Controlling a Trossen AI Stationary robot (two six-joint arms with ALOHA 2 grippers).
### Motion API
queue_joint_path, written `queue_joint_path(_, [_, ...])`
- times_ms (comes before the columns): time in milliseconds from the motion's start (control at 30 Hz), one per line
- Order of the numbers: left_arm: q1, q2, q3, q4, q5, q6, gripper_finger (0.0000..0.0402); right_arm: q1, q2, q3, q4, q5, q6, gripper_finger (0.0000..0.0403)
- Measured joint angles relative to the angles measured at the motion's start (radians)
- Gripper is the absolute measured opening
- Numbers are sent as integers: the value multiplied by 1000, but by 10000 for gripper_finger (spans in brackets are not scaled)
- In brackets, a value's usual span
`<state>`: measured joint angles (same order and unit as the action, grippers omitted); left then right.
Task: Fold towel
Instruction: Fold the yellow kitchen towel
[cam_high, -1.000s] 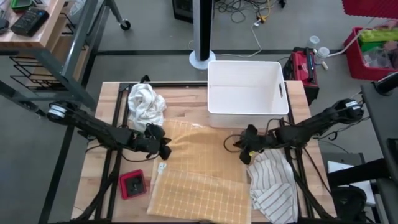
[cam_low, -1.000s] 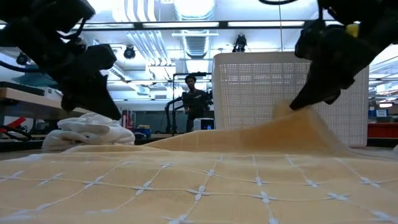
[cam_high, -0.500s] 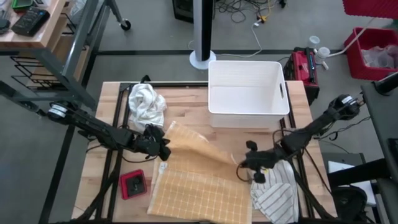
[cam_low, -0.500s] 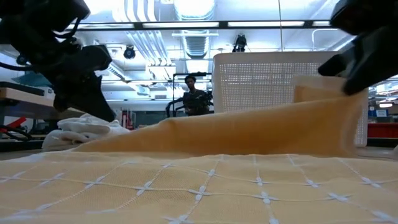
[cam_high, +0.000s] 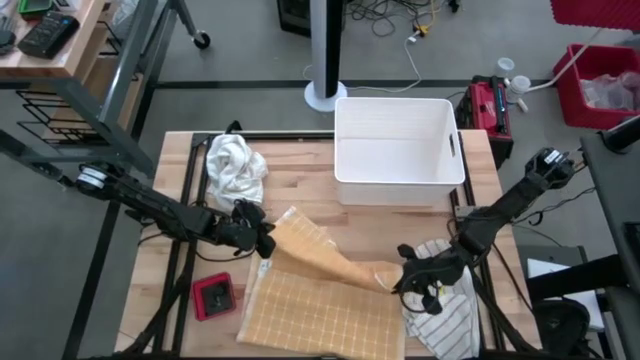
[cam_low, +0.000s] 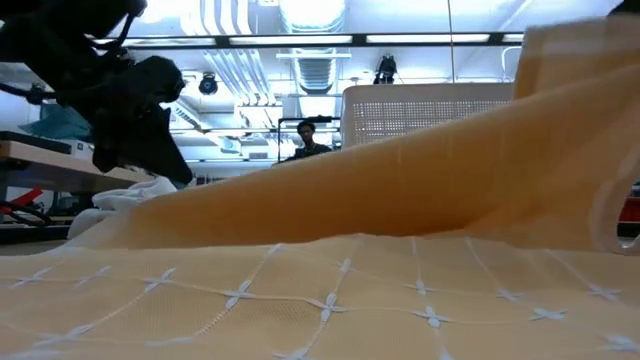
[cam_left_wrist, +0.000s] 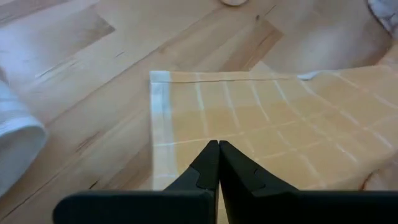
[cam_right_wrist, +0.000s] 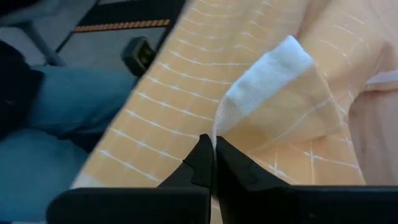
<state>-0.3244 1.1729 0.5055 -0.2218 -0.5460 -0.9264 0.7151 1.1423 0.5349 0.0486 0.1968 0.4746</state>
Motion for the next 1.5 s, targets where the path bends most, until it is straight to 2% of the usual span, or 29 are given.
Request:
queue_joint_path(133, [0, 0, 21, 2, 102, -35, 0, 12, 0, 16, -7, -4, 34, 0])
queue_joint_path(233, [0, 2, 23, 1, 203, -122, 0, 12, 0, 15, -22, -4, 85, 0])
queue_joint_path(300, [-1, 2, 23, 0, 235, -161, 0, 11, 0, 14, -40, -2, 128, 0])
queue_joint_path(433, [2, 4, 21, 0, 241, -167, 0, 11, 0, 12, -82, 9, 192, 1])
queue_joint_path(567, [21, 4, 22, 34, 218, -162, 0, 11, 0, 12, -101, 9, 227, 19])
queue_joint_path(767, [103, 16, 23, 197, 276, -85, 0, 11, 0, 12, -101, 9, 233, 66])
queue_joint_path(933, [203, 56, 24, 190, 276, -61, 4, 11, 0, 12, -122, 12, 232, 115])
queue_joint_path(1233, [364, 213, 28, 189, 268, -44, 63, 11, 0, 11, -170, 13, 245, 175])
queue_joint_path(1500, [401, 380, 149, 159, 262, 92, 118, -2, 0, 11, -170, 14, 251, 185])
